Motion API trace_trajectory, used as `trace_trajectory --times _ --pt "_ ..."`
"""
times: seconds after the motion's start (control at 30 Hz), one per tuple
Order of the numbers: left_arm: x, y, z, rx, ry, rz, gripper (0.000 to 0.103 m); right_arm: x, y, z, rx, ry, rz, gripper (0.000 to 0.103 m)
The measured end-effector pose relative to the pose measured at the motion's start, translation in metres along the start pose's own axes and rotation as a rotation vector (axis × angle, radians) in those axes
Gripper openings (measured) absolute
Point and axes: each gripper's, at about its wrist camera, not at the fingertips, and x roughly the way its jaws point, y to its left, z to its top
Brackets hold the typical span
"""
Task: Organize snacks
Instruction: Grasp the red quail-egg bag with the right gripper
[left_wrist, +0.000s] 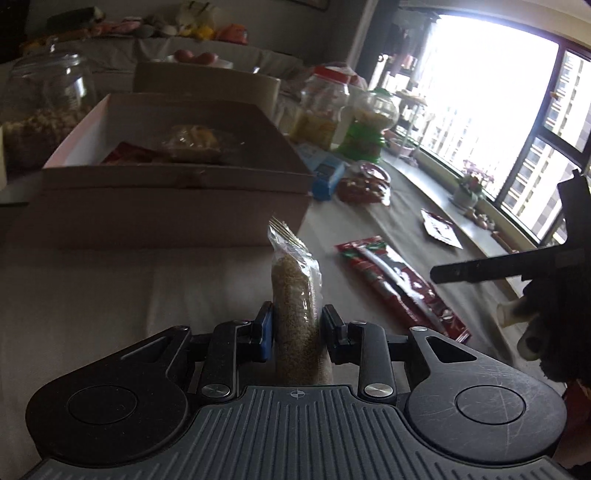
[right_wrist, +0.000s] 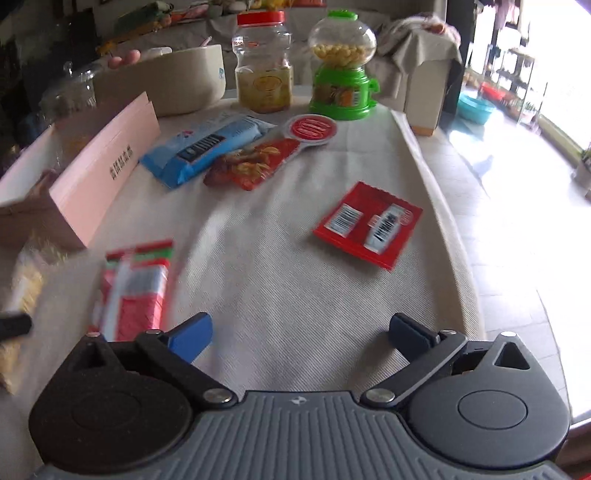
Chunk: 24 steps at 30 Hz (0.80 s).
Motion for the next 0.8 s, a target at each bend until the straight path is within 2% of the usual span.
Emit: trace_trajectory --times 0.1,0.23,0.33,0.37,0.4,0.43,0.53,0.6,0.7,0.8 --pt "-0.002 0.005 -0.004 -0.008 -0.033 -0.026 0.032 0.0 0.006 0.022 0.054 -0.044 0.033 0.101" --pt "0.001 0.002 -0.006 0.009 -0.045 -0.042 0.032 0.019 0.017 0.058 0.116 -0.1 0.008 0.099" --pt "0.002 0.007 -0.008 -0.026 -0.05 -0.064 0.032 0.05 0.025 0.087 0.161 -0.078 0.02 0.086" --pt "0.002 0.009 -0.008 -0.04 -0.051 -0.072 0.032 0.06 0.027 0.093 0.169 -0.064 0.019 0.071" --pt "0.002 0.012 -0.008 -0.054 -0.053 -0.082 0.032 0.07 0.029 0.098 0.167 -0.047 0.02 0.049" --pt "0.002 0.013 -0.009 -0.067 -0.055 -0.089 0.032 0.079 0.032 0.103 0.152 -0.018 0.023 0.05" --pt "0.0 0.015 -0.012 -0.093 -0.057 -0.105 0.032 0.074 0.035 0.103 0.132 -0.029 0.019 0.039" --pt "0.0 0.017 -0.012 -0.107 -0.058 -0.114 0.032 0.06 0.033 0.095 0.122 -0.028 0.049 0.034" --pt "0.0 0.02 -0.012 -0.127 -0.058 -0.128 0.032 0.036 0.021 0.075 0.114 0.006 0.118 0.032" --pt "0.002 0.021 -0.011 -0.129 -0.057 -0.128 0.032 0.015 0.011 0.052 0.087 0.043 0.138 0.033"
